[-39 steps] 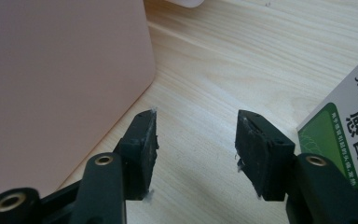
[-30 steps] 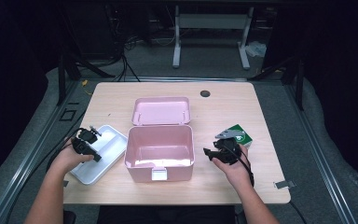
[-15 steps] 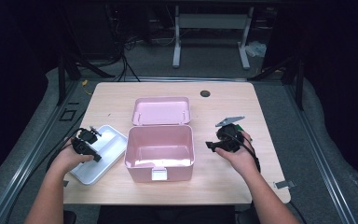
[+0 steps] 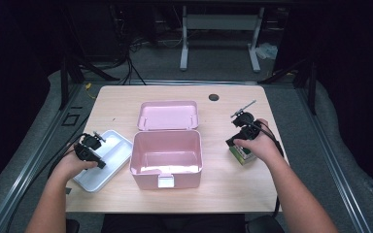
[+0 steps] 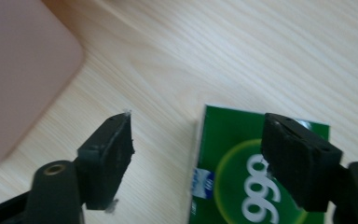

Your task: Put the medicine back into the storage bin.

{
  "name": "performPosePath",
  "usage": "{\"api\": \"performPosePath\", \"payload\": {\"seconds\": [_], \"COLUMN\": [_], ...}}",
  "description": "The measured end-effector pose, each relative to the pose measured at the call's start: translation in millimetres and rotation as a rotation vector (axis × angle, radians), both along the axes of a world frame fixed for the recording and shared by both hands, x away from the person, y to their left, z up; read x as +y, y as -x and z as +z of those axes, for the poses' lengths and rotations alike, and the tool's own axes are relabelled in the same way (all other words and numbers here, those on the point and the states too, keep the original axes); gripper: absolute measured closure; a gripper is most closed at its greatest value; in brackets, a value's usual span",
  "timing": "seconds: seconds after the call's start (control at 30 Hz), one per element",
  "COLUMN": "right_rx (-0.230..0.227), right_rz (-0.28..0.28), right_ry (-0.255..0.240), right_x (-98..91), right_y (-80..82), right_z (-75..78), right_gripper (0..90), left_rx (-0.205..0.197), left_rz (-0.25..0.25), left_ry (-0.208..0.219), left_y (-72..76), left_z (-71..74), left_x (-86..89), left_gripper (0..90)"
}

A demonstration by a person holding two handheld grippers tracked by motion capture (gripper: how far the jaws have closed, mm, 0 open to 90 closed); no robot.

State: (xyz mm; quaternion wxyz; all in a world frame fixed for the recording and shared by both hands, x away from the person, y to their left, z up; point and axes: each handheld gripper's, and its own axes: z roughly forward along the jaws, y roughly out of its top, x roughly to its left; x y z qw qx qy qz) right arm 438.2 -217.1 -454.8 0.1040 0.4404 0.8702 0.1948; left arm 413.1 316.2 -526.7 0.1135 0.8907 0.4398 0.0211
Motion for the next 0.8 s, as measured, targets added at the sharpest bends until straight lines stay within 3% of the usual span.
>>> {"api": "performPosePath", "payload": {"seconds": [0.1, 0.3, 0.8], "right_rx": [0.055, 0.118, 0.219], "right_rz": [-0.021, -0.057, -0.096], "right_ry": [0.051, 0.122, 0.122], "right_x": [-5.9, -13.3, -23.8], "right_y": [-7.7, -16.9, -27.6], "right_z": [-1.3, -2.2, -9.4], "right_gripper": [13.9, 9.8, 9.8], "left_rx": [-0.001, -0.001, 0.0], "left_rz": [0.0, 0.001, 0.001], "left_ry": [0.016, 0.011, 0.011], "left_y": [-0.1, 0.5, 0.8], "left_z": [-0.2, -0.2, -0.1], "left_x": [2.7, 1.3, 1.1], "left_gripper": [67.2, 66.8, 66.2]}}
